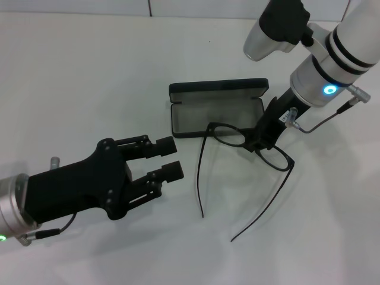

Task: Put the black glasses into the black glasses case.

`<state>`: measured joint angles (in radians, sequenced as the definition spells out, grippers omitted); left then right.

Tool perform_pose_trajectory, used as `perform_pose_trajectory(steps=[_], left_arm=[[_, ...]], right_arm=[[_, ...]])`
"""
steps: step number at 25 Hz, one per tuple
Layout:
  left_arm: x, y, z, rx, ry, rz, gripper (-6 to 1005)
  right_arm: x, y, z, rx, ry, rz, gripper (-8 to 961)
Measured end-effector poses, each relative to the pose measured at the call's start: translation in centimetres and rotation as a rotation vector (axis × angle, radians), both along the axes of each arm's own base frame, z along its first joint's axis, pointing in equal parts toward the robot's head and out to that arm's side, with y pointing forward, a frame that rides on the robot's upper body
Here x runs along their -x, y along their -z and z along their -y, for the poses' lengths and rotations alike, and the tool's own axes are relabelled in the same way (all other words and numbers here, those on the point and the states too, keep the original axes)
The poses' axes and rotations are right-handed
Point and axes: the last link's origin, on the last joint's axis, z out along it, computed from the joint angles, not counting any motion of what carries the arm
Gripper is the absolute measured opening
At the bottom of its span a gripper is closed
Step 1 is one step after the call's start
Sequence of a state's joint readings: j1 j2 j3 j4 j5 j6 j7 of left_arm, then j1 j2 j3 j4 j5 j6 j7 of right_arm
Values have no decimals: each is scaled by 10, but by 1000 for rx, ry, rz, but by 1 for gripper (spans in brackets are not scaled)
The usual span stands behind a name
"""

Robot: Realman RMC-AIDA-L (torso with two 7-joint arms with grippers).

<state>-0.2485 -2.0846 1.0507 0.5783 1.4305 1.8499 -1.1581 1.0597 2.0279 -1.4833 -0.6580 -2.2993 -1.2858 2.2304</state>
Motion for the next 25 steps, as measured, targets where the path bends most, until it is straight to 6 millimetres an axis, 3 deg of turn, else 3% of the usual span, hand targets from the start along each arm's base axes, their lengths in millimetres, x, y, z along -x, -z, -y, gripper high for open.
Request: perform_pose_trajectory(steps=[11, 18, 25], left_arm=[[0, -1, 0, -2, -2, 8, 383], [-3, -5, -2, -22, -4, 41, 379], [-15, -9, -6, -34, 51, 88, 374]], right_arm=[[1, -10, 13, 25, 24, -31, 81], [5, -52, 51, -37, -46, -156, 70], [2, -97, 83, -140, -169, -481, 70]])
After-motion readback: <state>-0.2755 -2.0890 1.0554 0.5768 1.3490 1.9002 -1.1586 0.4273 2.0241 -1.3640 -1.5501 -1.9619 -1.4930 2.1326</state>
